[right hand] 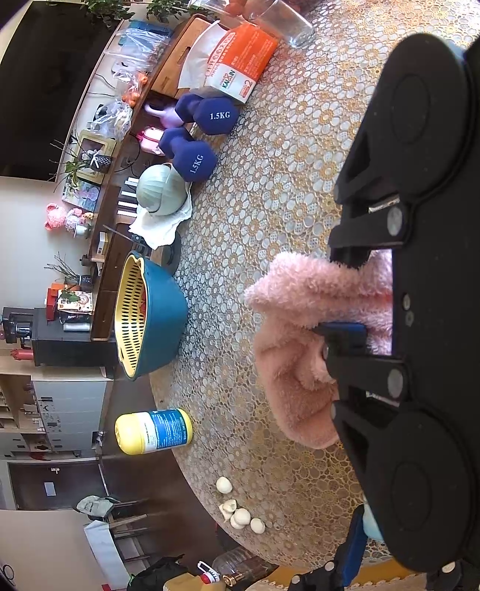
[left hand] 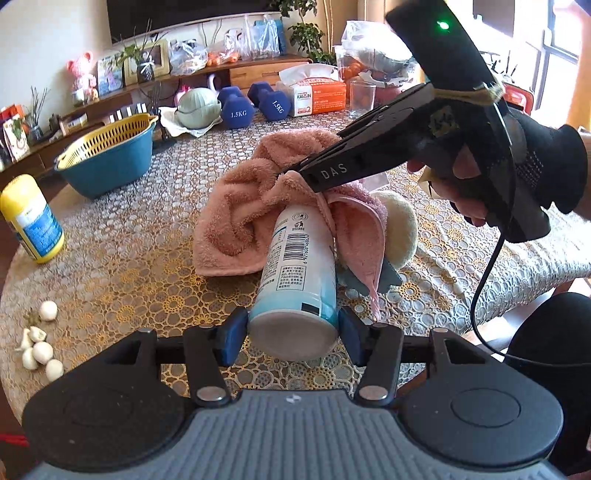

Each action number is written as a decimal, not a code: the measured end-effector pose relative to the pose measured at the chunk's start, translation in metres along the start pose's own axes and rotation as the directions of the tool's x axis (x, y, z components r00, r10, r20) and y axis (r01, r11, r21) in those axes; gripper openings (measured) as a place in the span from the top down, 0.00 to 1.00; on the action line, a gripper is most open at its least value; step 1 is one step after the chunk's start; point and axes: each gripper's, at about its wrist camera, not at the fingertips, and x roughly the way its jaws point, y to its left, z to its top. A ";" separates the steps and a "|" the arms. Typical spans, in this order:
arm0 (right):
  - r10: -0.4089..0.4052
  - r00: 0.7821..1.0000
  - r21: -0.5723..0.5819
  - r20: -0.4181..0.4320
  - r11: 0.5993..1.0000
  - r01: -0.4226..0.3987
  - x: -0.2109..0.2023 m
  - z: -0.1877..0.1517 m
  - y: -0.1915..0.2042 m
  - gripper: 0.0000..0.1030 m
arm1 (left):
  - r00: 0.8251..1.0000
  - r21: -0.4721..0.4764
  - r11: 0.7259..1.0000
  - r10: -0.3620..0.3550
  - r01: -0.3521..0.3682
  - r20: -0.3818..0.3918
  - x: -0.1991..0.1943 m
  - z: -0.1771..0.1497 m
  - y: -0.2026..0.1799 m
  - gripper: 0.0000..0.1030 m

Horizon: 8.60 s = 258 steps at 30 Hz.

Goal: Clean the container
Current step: 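Wipe the towel along the bottle toward its cap with the right gripper, then rub the towel around the bottle again with the right gripper, then wrap and wipe the bottle body with the towel in the right gripper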

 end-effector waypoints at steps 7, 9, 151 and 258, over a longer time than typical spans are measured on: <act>0.001 1.000 0.024 -0.007 1.000 -0.001 0.004 0.002 -0.003 0.82 | 0.999 0.064 0.997 0.045 -0.046 0.017 0.004 -0.004 -0.010 0.48; 0.003 1.000 0.037 -0.008 0.999 -0.002 0.004 0.003 -0.005 0.82 | 0.999 0.061 0.997 0.045 -0.047 0.020 0.005 -0.004 -0.010 0.48; 0.042 0.997 0.006 0.057 0.999 -0.043 -0.034 -0.017 0.012 0.84 | 0.998 -0.199 0.979 -0.050 0.044 -0.025 -0.004 0.011 0.024 0.49; 0.255 0.964 -0.082 0.076 0.965 -0.248 -0.076 0.010 0.072 0.85 | 1.000 -0.171 0.985 0.003 -0.004 -0.006 0.002 0.006 0.016 0.49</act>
